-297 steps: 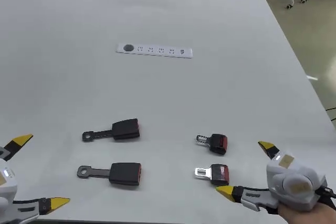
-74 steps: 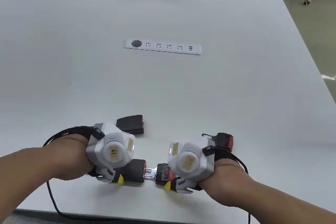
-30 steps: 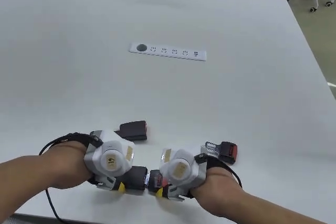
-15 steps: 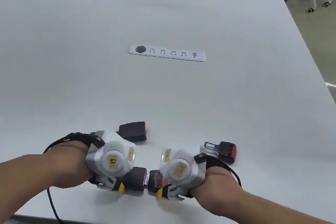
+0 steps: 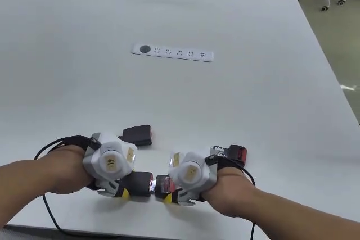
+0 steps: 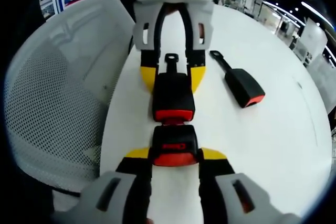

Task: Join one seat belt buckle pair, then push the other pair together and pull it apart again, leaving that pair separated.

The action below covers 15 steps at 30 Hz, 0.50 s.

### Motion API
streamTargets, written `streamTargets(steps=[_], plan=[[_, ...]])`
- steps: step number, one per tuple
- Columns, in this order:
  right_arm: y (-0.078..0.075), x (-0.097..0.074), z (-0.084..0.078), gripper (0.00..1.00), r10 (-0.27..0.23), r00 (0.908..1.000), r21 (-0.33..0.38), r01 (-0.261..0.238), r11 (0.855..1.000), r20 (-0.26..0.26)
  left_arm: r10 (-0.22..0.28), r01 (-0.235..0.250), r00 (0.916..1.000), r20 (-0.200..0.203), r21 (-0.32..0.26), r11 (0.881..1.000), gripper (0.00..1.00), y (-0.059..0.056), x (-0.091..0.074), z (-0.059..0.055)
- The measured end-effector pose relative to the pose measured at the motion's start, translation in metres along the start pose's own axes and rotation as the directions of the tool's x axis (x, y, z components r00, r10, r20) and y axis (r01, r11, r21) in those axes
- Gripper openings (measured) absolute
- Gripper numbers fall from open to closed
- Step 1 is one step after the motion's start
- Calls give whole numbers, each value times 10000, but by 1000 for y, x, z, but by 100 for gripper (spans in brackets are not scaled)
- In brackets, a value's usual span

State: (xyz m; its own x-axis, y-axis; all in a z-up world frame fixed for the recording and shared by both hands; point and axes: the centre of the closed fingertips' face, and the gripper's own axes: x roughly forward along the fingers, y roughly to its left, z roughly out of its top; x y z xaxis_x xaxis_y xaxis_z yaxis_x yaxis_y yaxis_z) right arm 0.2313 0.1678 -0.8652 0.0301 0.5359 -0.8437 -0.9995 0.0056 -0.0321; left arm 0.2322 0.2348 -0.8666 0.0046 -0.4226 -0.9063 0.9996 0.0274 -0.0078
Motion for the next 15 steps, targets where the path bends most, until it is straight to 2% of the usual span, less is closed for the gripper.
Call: streamTargets(steps=[15], plan=[[0,1,-1,34,84,10000,-141,-84,9999,9,-4,4,10000,-91,20,10000,32,0,-2,-1]])
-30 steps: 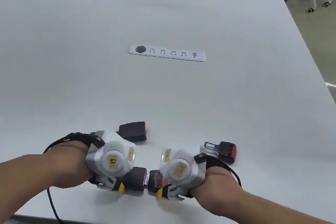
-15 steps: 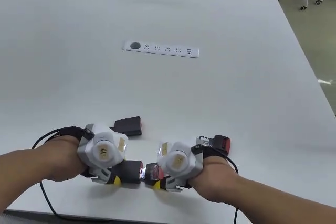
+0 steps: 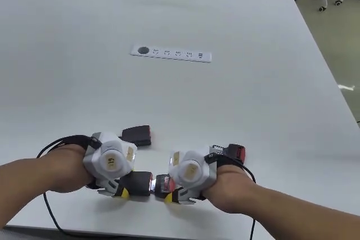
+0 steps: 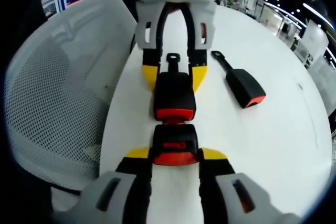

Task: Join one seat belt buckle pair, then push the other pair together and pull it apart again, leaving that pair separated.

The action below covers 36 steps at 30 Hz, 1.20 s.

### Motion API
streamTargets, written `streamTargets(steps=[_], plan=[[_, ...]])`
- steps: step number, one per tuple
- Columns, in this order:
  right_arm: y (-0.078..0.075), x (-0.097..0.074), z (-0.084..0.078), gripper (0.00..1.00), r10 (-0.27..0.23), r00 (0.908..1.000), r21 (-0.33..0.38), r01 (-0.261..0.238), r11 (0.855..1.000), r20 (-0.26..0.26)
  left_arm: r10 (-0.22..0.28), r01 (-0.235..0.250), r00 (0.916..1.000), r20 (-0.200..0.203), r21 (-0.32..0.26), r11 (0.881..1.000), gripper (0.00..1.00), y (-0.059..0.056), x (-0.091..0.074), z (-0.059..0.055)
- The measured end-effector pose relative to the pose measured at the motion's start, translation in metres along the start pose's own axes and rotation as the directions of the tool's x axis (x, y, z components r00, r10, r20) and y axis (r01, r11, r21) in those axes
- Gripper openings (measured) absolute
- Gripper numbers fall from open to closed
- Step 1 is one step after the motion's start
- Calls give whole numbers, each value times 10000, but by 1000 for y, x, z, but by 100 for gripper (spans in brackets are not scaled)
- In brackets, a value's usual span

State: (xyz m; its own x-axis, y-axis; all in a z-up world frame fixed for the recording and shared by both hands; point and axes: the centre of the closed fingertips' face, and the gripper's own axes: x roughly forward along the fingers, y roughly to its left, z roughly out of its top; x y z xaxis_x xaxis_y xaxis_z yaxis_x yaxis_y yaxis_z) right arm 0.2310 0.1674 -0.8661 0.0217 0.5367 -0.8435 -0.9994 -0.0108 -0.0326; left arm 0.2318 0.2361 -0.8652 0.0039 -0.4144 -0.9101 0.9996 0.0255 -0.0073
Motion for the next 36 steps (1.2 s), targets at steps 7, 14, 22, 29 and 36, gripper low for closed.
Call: streamTargets(steps=[7,14,22,29,36], plan=[[-1,1,0,34,8,10000,109,-7,9999,-66,-43,40,9989,-468,-65,10000,33,0,0,0],[0,0,-1,35,108,9999,239,-110,9997,88,23,-25,9994,-347,-54,10000,33,-1,0,-1],[0,1,-1,37,163,9998,377,-166,9991,94,77,-96,9980,-627,-301,9995,34,-1,0,-1],[1,2,1,39,121,9998,512,-112,9986,-168,380,-431,9976,-580,-899,9950,34,0,0,1],[-2,-16,11,40,-198,9993,775,173,9968,315,695,-702,9975,-112,-898,9935,34,1,-22,15]])
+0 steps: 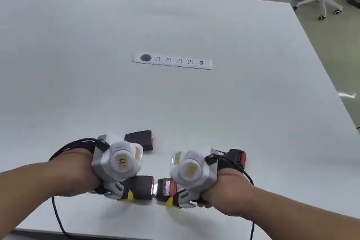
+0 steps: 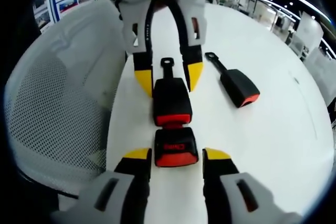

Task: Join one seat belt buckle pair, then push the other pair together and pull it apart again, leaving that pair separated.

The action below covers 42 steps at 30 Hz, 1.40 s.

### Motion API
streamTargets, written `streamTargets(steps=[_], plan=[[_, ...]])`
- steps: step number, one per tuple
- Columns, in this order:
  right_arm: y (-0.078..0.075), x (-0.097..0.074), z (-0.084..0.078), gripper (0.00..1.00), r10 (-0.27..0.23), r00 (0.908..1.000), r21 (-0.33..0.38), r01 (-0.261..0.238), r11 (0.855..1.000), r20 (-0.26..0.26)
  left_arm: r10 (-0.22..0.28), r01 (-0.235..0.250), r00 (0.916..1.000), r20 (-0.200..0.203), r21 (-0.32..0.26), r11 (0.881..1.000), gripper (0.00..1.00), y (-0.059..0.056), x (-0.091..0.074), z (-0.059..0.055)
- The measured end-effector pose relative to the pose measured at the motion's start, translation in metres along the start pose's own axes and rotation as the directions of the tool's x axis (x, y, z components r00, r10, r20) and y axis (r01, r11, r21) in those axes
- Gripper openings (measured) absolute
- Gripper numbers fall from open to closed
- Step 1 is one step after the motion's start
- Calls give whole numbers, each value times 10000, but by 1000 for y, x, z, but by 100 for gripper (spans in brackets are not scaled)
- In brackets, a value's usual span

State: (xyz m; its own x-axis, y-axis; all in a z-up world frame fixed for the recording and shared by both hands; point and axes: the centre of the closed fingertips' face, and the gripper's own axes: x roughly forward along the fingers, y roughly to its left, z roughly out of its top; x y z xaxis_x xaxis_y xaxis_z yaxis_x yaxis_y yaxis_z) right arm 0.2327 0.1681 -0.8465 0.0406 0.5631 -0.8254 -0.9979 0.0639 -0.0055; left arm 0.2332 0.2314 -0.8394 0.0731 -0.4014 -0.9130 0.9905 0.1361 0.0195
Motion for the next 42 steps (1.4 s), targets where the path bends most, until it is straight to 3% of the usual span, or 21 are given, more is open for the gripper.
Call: streamTargets(steps=[2,3,9,12,16,25,28,31,36,42], plan=[[1,-6,7,40,53,9993,325,-65,9995,376,71,-68,9997,223,-137,9999,34,2,-6,4],[3,-9,9,39,139,9989,453,-159,9988,454,198,-174,9983,551,-428,9989,33,6,-10,8],[-8,-20,9,39,-227,9987,-19,228,9997,462,603,-571,9965,585,-545,9969,33,26,-20,2],[-19,-23,0,39,-515,9981,92,512,9986,336,849,-807,9951,513,-781,9937,33,39,-23,-2],[-31,-30,-11,39,-786,9967,128,783,9968,222,1204,-1171,9915,489,-640,9910,36,52,-24,-3],[-69,-57,-56,38,-1406,9897,382,1416,9892,-278,1618,-1595,9848,634,-405,9864,39,85,-25,4],[-81,-69,-68,39,-1734,9845,854,1752,9808,-273,1687,-1657,9834,667,-479,9850,40,95,-25,6],[-90,-77,-79,38,-2031,9788,1095,2048,9727,-262,1722,-1695,9826,690,-421,9846,43,101,-24,9],[-101,-90,-112,39,-2320,9710,1497,2381,9596,-571,1677,-1656,9842,569,-388,9854,44,108,-18,9],[-106,-101,-138,39,-2434,9657,1799,2563,9497,-906,1396,-1389,9899,256,-289,9899,44,113,-7,2]])
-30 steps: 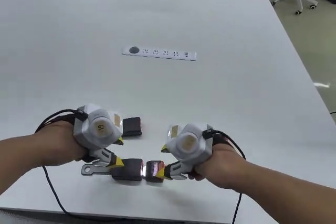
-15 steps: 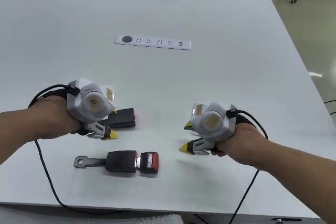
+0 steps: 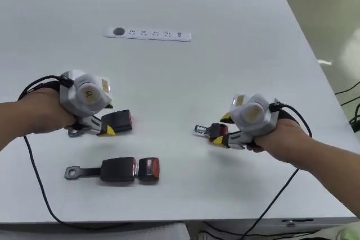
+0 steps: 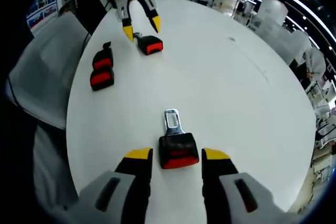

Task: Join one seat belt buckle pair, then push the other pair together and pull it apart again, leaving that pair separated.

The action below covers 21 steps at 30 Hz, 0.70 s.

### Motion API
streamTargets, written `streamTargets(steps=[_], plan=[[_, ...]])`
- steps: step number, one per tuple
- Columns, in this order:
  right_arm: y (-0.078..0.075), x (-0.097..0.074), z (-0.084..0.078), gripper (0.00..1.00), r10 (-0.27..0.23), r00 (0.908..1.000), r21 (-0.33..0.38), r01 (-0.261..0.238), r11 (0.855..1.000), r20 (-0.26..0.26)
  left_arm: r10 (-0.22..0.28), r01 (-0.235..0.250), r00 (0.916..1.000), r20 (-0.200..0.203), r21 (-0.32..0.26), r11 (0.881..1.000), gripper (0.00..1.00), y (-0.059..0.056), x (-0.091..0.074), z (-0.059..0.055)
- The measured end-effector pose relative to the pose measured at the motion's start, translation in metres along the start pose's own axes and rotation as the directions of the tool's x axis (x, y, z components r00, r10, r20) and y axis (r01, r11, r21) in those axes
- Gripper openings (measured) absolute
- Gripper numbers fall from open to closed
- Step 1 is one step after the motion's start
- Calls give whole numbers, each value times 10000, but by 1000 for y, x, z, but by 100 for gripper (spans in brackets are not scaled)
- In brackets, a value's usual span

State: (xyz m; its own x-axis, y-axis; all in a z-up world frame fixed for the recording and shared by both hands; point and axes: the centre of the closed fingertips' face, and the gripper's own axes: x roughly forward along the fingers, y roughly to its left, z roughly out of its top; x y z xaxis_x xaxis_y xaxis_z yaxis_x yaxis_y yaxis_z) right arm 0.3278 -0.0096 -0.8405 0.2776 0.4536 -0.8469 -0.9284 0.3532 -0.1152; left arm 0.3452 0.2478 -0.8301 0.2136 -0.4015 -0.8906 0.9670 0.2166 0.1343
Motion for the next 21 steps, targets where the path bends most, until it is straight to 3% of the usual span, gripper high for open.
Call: streamTargets(steps=[5,13,21], plan=[[-3,5,-11,39,282,9994,234,-277,9993,-200,-260,260,9991,-340,13,9997,43,-1,10,-10],[-3,17,-6,37,755,9970,350,-750,9966,-147,-567,572,9980,-295,141,9983,32,1,12,-10],[-2,21,-8,34,1280,9902,-969,-1330,9864,-556,-710,764,9957,-601,935,9927,33,-1,21,-15]])
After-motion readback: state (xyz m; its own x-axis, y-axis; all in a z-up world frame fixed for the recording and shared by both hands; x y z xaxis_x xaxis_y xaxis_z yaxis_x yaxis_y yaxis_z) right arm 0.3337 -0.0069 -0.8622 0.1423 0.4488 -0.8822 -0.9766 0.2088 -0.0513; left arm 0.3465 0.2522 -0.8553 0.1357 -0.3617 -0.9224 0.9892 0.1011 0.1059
